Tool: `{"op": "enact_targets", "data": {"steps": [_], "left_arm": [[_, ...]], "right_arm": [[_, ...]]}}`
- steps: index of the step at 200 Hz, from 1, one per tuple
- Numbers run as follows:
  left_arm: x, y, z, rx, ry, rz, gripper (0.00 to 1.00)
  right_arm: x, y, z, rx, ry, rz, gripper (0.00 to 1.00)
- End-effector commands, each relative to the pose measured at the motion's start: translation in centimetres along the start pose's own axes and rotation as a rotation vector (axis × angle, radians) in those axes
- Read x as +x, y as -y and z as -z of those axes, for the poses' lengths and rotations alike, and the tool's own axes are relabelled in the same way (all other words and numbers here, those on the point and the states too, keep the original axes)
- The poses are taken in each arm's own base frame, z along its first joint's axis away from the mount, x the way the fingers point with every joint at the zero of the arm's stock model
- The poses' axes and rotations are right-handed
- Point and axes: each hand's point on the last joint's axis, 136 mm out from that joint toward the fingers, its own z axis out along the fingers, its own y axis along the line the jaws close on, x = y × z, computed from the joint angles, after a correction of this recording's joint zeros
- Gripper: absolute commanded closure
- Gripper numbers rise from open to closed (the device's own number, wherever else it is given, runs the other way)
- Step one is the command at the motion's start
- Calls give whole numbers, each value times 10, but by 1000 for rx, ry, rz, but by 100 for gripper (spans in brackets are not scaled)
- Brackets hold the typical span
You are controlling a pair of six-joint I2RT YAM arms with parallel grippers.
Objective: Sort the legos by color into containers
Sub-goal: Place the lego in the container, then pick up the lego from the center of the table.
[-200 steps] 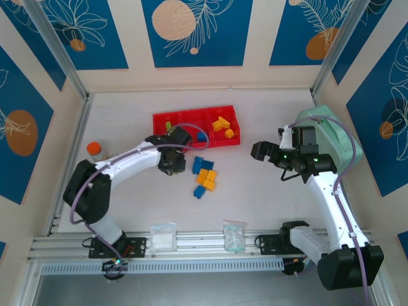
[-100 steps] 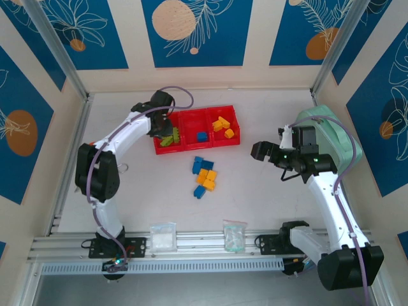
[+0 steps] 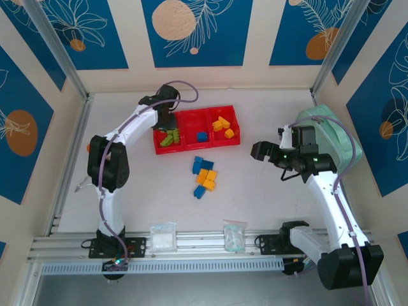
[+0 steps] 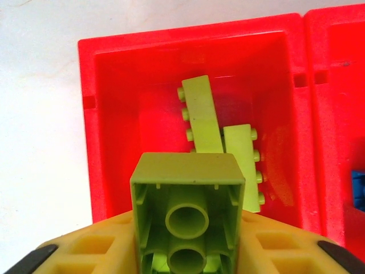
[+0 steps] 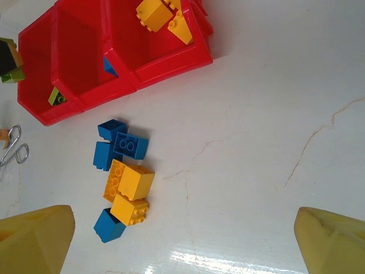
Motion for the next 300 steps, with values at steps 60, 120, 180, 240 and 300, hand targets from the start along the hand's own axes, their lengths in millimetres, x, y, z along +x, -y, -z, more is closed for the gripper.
{"op": "enact_targets", "data": {"steps": [60, 120, 180, 240, 300], "left_arm": [[-8, -7, 33, 34, 61, -21, 30], [38, 16, 57, 203, 55, -38, 1], [108, 71, 65, 329, -20, -195, 1], [155, 105, 50, 371, -128, -267, 10], [174, 127, 24, 329, -221, -309, 18]], "right_arm": [[3, 0, 1, 1, -9, 6, 1], [3, 0, -1, -4, -12, 0, 1], [4, 1, -3, -6, -21, -7, 1], [7, 1, -4, -7, -28, -10, 1], [8, 1, -2, -6, -25, -9, 1]]}}
